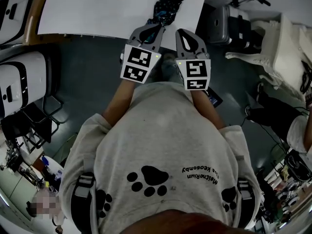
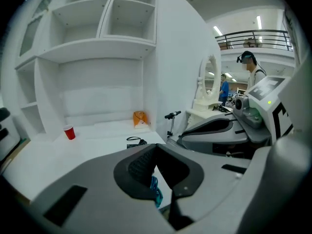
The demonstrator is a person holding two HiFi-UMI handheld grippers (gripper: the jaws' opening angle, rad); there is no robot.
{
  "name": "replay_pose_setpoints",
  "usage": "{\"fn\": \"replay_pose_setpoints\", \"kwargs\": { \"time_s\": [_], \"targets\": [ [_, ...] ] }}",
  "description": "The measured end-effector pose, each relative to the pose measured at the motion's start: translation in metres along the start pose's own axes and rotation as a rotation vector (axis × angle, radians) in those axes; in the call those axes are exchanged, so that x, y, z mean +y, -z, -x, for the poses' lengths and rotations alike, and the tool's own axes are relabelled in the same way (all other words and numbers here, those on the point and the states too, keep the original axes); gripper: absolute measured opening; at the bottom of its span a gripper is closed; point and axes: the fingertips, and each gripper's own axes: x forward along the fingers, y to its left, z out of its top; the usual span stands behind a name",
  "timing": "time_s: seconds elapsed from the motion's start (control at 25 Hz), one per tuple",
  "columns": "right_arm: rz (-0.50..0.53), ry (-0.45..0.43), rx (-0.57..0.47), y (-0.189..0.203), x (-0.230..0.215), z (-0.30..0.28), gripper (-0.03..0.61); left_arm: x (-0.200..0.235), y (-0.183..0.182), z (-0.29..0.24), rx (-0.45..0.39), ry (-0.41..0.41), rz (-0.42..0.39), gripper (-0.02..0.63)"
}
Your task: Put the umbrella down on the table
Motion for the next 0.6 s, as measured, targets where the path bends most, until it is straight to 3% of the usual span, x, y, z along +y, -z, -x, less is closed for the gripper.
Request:
{"fn": "replay_pose_setpoints", "kwargs": {
  "time_s": [0.36,0.6],
  "targets": [
    [0.060,0.067,-0.096,-0.012,0.042,0.054,0.035,-0.024,-0.003,0.077,-0.203,-0.066,0.002,0.018],
    [0.067,0.088,-0.113,-0.008,0.081,0.090,0.035,-0.048,0.013,0.121,-0.252,-0.038,0.033,0.018]
  ]
}}
